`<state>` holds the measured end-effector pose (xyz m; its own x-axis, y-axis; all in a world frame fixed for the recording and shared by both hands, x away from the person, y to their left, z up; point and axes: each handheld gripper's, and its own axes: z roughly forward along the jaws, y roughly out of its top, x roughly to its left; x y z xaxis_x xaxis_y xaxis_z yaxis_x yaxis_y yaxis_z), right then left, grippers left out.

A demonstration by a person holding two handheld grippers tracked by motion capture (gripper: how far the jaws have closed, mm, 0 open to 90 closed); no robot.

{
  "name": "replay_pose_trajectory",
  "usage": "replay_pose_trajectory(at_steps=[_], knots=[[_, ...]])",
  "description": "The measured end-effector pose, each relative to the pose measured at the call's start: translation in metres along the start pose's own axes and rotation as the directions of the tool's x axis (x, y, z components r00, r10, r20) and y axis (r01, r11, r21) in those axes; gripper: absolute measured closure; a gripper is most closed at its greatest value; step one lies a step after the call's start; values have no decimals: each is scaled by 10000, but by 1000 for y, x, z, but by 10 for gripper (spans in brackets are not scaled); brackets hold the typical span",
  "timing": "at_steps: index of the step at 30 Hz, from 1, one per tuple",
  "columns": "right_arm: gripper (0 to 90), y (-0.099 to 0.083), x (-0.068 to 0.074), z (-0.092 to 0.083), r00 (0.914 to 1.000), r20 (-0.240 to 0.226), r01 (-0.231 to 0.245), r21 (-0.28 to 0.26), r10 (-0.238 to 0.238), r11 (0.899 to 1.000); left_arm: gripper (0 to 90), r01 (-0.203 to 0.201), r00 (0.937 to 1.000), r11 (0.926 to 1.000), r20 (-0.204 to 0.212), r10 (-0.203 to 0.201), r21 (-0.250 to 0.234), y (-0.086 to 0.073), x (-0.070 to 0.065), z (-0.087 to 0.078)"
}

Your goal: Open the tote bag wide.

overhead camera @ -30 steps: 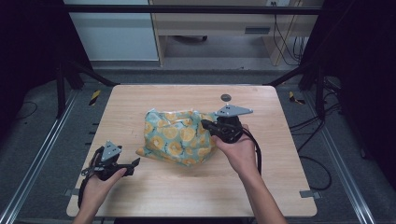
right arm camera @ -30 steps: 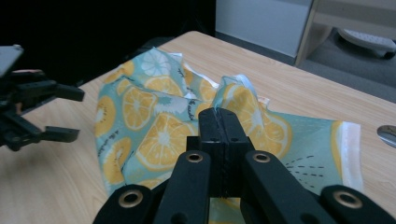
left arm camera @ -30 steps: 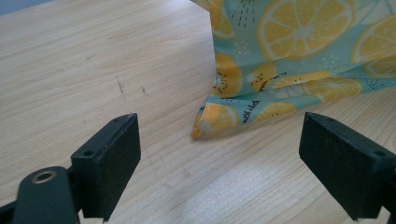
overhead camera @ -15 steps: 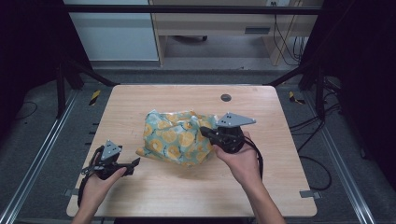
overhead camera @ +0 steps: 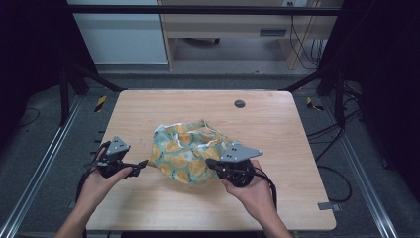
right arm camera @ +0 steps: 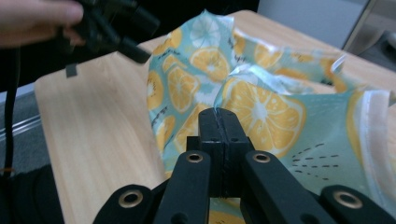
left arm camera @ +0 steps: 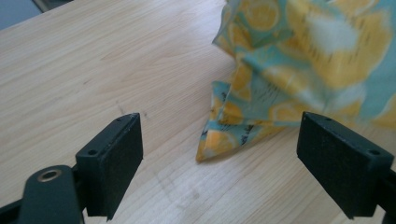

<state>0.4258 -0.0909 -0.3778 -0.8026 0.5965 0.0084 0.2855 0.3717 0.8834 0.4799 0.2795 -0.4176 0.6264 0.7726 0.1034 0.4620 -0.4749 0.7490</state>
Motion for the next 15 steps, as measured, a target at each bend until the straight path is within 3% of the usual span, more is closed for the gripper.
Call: replay_pose_trajectory(at_steps=[3, 9, 15], knots=[[900, -8, 3, 3, 10000, -89, 42, 187, -40, 9998, 140, -373, 9993, 9990, 95, 371, 265, 13, 0, -1], [900, -21, 8, 6, 9997, -226, 6, 355, 2, 9994, 137, -575, 9972, 9978, 503, 558, 317, 43, -1, -3], [900, -28, 9, 8, 9995, -310, -7, 433, 20, 9991, 137, -1027, 9934, 9937, 561, 1001, 453, 76, -6, 5]])
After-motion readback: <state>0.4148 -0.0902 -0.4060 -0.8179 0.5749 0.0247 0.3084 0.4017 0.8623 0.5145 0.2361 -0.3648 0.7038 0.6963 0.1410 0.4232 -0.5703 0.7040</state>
